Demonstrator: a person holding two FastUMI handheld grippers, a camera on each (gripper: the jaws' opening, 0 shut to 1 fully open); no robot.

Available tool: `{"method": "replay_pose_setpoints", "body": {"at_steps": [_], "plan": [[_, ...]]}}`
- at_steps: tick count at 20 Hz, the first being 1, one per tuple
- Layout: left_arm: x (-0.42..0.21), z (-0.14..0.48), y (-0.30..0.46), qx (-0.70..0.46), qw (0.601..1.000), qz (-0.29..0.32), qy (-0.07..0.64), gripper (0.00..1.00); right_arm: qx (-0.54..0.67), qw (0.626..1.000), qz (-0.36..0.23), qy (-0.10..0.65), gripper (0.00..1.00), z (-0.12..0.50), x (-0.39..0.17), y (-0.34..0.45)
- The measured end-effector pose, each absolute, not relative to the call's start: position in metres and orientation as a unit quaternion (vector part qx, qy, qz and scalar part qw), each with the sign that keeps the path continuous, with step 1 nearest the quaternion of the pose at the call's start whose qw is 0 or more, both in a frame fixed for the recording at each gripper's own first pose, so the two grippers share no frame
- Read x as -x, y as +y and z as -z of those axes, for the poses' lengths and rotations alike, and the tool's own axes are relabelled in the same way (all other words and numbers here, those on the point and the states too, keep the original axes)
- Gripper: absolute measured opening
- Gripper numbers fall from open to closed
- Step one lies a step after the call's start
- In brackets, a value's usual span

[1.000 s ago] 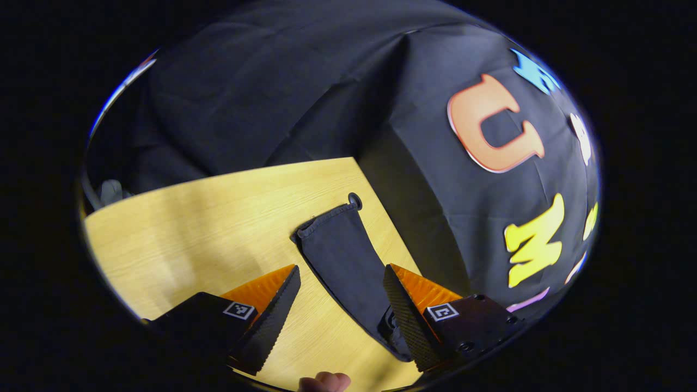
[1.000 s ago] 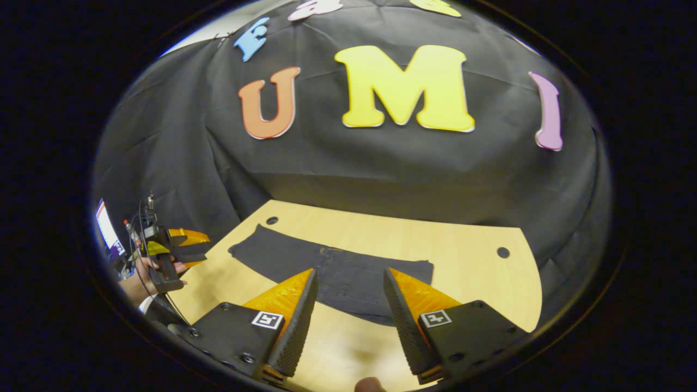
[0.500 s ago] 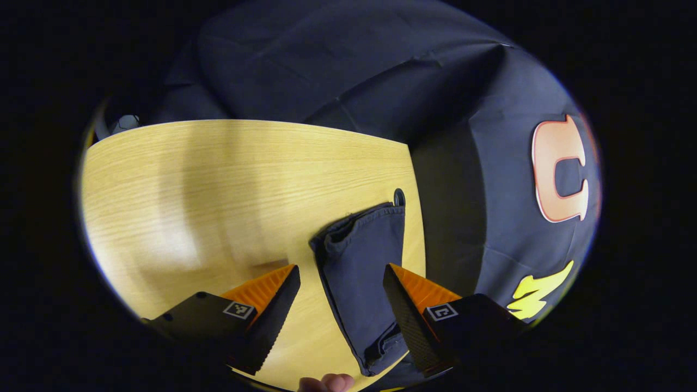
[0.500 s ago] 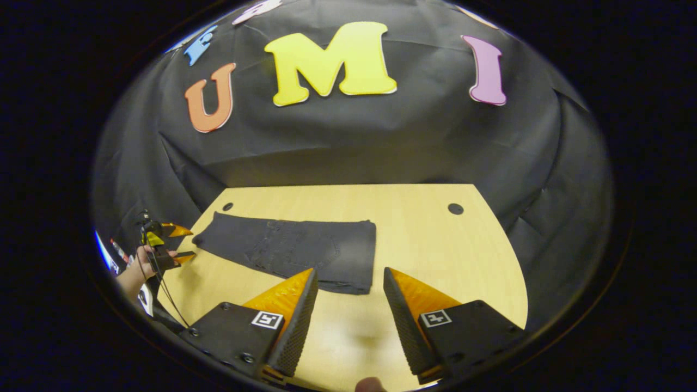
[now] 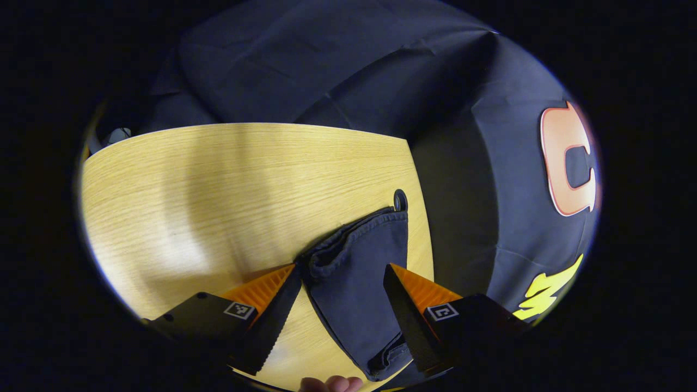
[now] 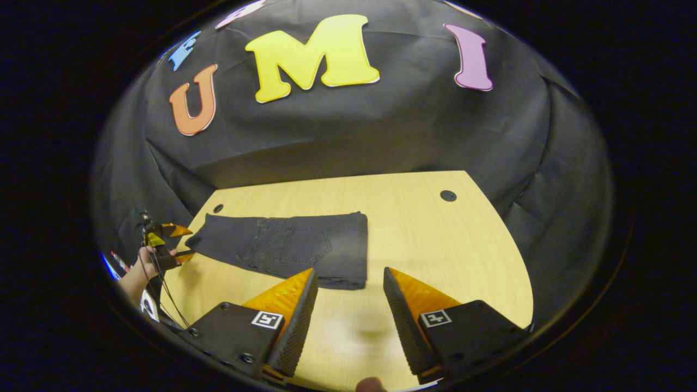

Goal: Grasp the waist and the cuffs of the jeans and fold them to make the two legs overlap; first hold the waist and fold one-third of the jeans toward the cuffs, then hold the cuffs and fold the remaining one-third in the same direction to finish folding.

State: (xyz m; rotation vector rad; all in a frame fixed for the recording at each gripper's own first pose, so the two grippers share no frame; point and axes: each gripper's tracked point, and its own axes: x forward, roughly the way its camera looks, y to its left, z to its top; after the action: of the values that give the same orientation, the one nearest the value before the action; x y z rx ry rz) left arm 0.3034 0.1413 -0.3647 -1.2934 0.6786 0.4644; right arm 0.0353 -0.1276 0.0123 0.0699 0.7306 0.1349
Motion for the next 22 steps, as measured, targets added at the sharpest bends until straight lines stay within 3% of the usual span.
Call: {"method": "replay_pose_setpoints", "body": {"at_steps": [2, 3, 6, 9, 10, 17, 19, 22], "plan": [[-0.311, 0.368, 0.142, 0.591, 0.72, -0.208, 0.299, 0.98, -0.03, 0.929, -0.065, 0.363, 0.76, -0.009, -0.032, -0.127], [-0.311, 0.373, 0.14, 0.603, 0.708, -0.211, 0.3, 0.82, -0.029, 0.928, -0.064, 0.365, 0.76, -0.007, -0.031, -0.129], [-0.328, 0.371, 0.145, 0.664, 0.666, -0.214, 0.265, 0.77, -0.024, 0.928, -0.059, 0.368, 0.76, -0.007, -0.027, -0.137], [-0.328, 0.376, 0.144, 0.675, 0.659, -0.209, 0.258, 0.69, -0.031, 0.929, -0.05, 0.365, 0.72, -0.009, -0.026, -0.145], [-0.33, 0.378, 0.144, 0.674, 0.66, -0.207, 0.26, 0.66, -0.036, 0.929, -0.047, 0.366, 0.76, -0.01, -0.023, -0.148], [-0.327, 0.37, 0.139, 0.643, 0.684, -0.208, 0.274, 0.18, -0.03, 0.931, -0.045, 0.36, 0.76, -0.013, -0.005, -0.158], [-0.33, 0.351, 0.137, 0.622, 0.709, -0.195, 0.27, 0.12, -0.03, 0.933, -0.046, 0.355, 0.72, -0.016, 0.0, -0.16], [-0.343, 0.306, 0.123, 0.576, 0.761, -0.156, 0.257, 0.1, -0.041, 0.938, -0.044, 0.341, 0.76, -0.023, 0.008, -0.164]]}}
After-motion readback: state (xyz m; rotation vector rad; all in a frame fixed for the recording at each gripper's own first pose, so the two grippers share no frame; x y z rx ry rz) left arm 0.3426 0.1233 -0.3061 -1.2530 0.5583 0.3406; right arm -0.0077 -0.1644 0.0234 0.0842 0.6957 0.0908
